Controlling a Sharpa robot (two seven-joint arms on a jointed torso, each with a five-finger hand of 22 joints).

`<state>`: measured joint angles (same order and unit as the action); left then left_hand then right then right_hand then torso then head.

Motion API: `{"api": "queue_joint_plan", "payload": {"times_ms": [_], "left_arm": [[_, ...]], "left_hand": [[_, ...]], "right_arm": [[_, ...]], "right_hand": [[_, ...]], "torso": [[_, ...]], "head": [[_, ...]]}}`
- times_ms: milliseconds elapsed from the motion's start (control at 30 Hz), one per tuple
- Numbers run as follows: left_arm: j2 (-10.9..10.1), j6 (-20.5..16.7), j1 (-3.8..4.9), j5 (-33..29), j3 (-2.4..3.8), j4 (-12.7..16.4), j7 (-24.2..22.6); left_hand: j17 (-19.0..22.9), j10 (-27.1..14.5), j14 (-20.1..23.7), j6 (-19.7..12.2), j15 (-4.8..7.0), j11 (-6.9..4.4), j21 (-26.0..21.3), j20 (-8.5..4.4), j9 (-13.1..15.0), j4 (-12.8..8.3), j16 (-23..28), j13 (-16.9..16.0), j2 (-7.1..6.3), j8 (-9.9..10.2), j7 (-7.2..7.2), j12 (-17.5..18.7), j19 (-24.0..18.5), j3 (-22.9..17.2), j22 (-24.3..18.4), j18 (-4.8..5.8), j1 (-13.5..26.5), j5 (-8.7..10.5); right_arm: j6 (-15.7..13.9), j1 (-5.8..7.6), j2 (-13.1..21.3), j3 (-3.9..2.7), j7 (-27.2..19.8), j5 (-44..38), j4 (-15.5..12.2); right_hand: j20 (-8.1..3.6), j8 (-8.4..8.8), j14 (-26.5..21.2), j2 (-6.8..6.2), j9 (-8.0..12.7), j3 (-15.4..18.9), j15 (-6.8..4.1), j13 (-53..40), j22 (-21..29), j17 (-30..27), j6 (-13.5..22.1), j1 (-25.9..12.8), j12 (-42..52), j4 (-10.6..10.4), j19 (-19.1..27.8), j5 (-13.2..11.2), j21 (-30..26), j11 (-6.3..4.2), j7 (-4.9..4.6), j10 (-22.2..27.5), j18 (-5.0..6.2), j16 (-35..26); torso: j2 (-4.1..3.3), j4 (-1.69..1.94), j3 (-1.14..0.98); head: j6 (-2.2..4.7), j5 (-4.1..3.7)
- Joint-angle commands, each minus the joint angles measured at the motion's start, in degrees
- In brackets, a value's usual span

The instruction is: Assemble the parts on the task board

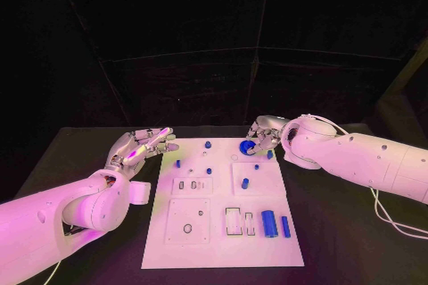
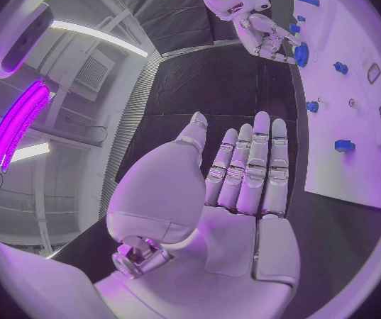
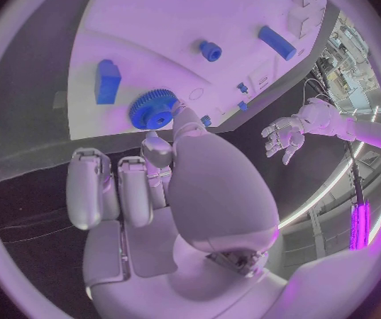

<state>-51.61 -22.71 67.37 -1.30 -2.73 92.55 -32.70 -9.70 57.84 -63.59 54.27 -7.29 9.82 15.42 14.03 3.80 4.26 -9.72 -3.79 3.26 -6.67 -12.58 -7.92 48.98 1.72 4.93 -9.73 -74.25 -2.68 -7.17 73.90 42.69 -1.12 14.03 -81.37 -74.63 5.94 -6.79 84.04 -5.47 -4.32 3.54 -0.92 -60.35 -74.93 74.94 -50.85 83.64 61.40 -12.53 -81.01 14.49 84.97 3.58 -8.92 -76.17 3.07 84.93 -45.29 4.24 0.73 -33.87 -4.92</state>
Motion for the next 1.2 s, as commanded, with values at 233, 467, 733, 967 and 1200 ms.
{"api": "queue_joint_plan", "payload": {"times_ms": [233, 467, 733, 967, 1200], "left_arm": [[0.15, 0.68, 0.08, 0.32, 0.06, -0.08, -0.17], [0.18, 0.83, 0.08, 0.32, 0.06, -0.21, -0.09], [0.25, 0.95, 0.07, 0.32, 0.05, -0.32, -0.05], [0.27, 1.01, 0.07, 0.32, 0.05, -0.36, -0.04], [0.24, 1.00, 0.07, 0.32, 0.05, -0.32, -0.04]], "left_hand": [[-0.09, 0.41, -0.26, 0.38, 0.06, -0.09, -0.35, 0.01, 0.06, -0.29, 0.30, -0.02, 0.36, 0.24, 0.04, 0.24, 0.53, -0.03, -0.08, -0.92, -0.01, -0.28], [-0.10, 0.37, -0.28, 0.37, 0.05, -0.07, -0.37, 0.00, 0.04, -0.38, 0.35, 0.00, 0.39, 0.29, 0.02, 0.31, 0.58, -0.05, -0.11, -0.92, -0.08, -0.28], [-0.10, 0.37, -0.28, 0.37, 0.05, -0.07, -0.37, 0.00, 0.04, -0.38, 0.35, 0.00, 0.39, 0.29, 0.02, 0.31, 0.58, -0.05, -0.11, -0.92, -0.08, -0.28], [-0.10, 0.37, -0.28, 0.37, 0.05, -0.07, -0.37, 0.00, 0.04, -0.38, 0.35, 0.00, 0.39, 0.29, 0.02, 0.31, 0.58, -0.05, -0.11, -0.92, -0.08, -0.28], [-0.12, 0.37, -0.29, 0.37, 0.05, -0.06, -0.39, -0.01, 0.03, -0.44, 0.40, 0.01, 0.46, 0.33, 0.01, 0.37, 0.61, -0.08, -0.14, -0.91, -0.13, -0.29]], "right_arm": [[1.18, 0.06, -0.65, -0.04, 0.47, -2.44, 1.04], [1.15, -0.02, -1.08, -0.03, 0.21, -3.43, 1.49], [0.71, -0.09, -1.54, -0.03, -0.05, -3.96, 1.49], [-1.14, -0.33, -1.69, -0.02, 0.83, -6.73, 0.98], [-8.58, -0.61, -1.29, -0.02, 0.88, -9.97, -0.95]], "right_hand": [[-0.03, -0.31, 3.68, 1.26, -0.05, -0.79, 0.38, -1.27, -3.46, 2.95, -0.56, 2.08, 0.98, 0.66, -0.59, 1.31, 0.43, -0.01, 0.10, -0.18, -0.46, 0.31], [-0.06, -0.54, 3.66, 2.48, -0.04, -2.10, 0.35, -2.01, -3.62, 3.04, -0.94, 3.71, 1.40, 1.67, -0.67, 1.22, 0.49, -0.05, 0.07, -0.18, -0.49, 0.36], [-0.12, -1.43, 3.68, 3.33, -0.23, -3.81, 0.26, -4.35, -4.01, 3.32, -2.95, 4.30, 3.48, 2.46, -0.93, 0.48, 0.64, -0.19, 0.23, -1.23, -0.56, 0.46], [-0.72, -3.27, 3.70, 4.40, -0.74, -6.47, -0.56, -7.01, -4.51, 3.54, -7.52, 5.27, 5.95, 3.53, -1.26, -1.97, 0.83, -1.25, 1.48, -2.59, -0.65, 0.53], [-1.51, -4.08, 3.81, 5.39, -0.93, -10.07, -1.33, -10.07, -6.25, 4.02, -10.40, 5.50, 8.84, 4.42, -2.52, -2.47, 1.54, -2.11, 2.52, -4.31, -1.04, 0.69]], "torso": [[-0.03, 0.08, -0.04], [-0.02, 0.06, -0.02], [-0.03, 0.05, 0.00], [-0.02, 0.03, -0.02], [0.02, 0.01, 0.00]], "head": [[-0.20, 0.06], [-0.16, 0.00], [-0.29, 0.01], [-0.42, 0.07], [-0.29, 0.08]]}}
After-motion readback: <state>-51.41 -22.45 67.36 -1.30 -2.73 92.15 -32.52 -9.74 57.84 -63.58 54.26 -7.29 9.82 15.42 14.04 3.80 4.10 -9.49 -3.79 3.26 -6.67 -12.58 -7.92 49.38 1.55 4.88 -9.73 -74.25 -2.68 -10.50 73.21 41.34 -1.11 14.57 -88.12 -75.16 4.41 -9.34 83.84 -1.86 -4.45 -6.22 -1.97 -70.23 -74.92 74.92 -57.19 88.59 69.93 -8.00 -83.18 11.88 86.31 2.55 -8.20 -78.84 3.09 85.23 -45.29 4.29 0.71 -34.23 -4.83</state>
